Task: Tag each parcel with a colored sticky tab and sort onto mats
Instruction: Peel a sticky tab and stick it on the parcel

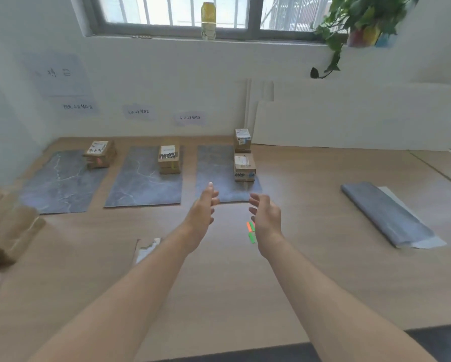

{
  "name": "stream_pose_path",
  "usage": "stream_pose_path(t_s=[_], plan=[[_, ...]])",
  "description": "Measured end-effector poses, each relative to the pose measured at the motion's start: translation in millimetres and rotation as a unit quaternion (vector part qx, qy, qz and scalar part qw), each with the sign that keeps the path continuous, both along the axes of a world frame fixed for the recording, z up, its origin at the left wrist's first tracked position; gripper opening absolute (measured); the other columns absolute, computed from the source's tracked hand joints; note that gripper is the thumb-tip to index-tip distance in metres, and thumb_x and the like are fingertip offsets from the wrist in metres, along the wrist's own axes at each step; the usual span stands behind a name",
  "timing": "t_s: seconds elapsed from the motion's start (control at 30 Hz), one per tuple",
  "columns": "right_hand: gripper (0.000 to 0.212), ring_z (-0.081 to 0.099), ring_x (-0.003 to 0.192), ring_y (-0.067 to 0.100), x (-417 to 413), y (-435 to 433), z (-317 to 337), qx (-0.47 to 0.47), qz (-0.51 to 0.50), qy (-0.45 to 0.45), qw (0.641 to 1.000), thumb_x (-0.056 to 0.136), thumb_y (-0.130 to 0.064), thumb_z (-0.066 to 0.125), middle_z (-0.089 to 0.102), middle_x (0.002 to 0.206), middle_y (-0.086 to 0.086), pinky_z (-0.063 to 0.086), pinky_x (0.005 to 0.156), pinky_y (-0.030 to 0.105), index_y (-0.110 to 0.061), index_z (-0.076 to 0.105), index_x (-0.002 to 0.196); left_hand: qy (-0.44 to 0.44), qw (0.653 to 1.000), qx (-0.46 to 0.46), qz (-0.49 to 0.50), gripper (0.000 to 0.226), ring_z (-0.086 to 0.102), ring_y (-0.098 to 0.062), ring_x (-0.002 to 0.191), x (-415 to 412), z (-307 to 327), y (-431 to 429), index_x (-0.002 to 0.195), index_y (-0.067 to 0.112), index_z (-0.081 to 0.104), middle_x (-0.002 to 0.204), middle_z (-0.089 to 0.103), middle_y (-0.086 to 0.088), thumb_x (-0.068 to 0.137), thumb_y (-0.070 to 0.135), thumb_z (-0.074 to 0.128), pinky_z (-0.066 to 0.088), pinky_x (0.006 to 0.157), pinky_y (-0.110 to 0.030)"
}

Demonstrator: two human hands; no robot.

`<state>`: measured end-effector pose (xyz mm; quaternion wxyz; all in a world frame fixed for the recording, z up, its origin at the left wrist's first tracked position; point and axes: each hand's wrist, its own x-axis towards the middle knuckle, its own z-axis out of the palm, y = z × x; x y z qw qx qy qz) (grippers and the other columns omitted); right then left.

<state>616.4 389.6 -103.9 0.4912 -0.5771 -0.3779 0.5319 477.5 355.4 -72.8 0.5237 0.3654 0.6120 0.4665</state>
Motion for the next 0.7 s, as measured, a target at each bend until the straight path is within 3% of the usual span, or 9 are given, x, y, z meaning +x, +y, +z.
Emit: stream_pose_path(t_s=[0.17, 0.3, 0.7], plan=[[0.033, 0.065, 0.107, 0.022, 59.8, 34.9, -18.8, -0.02, 0.03, -0.01, 0.999, 0.102, -0.029, 0.041, 0.071, 0.115, 0.001, 0.049, 0.088, 0.036, -0.02, 0.07, 0.113, -0.008, 0.999, -0.026, 0.026, 0.063, 0.041, -0.028, 0.139, 59.9, -15.3, 21.8, 0.148, 0.016, 0.045, 0.149, 0.049, -0.006, 0.104, 0.057, 0.024, 0.032, 0.117, -0.045], [0.027, 0.066, 0.101, 0.022, 86.7, 57.5, -38.6, -0.031, 0.04, -0.026, 0.998, 0.102, -0.024, 0.041, 0.071, 0.112, 0.002, 0.052, 0.088, 0.036, -0.022, 0.068, 0.107, -0.007, 0.998, -0.047, 0.039, 0.063, 0.043, -0.027, 0.137, 85.8, -33.0, 40.8, 0.146, 0.017, 0.047, 0.147, 0.051, -0.004, 0.104, 0.058, 0.025, 0.033, 0.117, -0.045], [0.025, 0.067, 0.106, 0.017, 115.0, 139.4, -133.7, -0.084, 0.054, -0.067, 0.993, 0.101, -0.017, 0.045, 0.069, 0.105, -0.009, 0.053, 0.102, 0.041, -0.023, 0.066, 0.113, -0.018, 0.993, -0.114, 0.037, 0.059, 0.047, -0.024, 0.132, 110.9, -124.5, 130.1, 0.142, 0.019, 0.051, 0.141, 0.056, -0.002, 0.104, 0.057, 0.027, 0.036, 0.112, -0.041]])
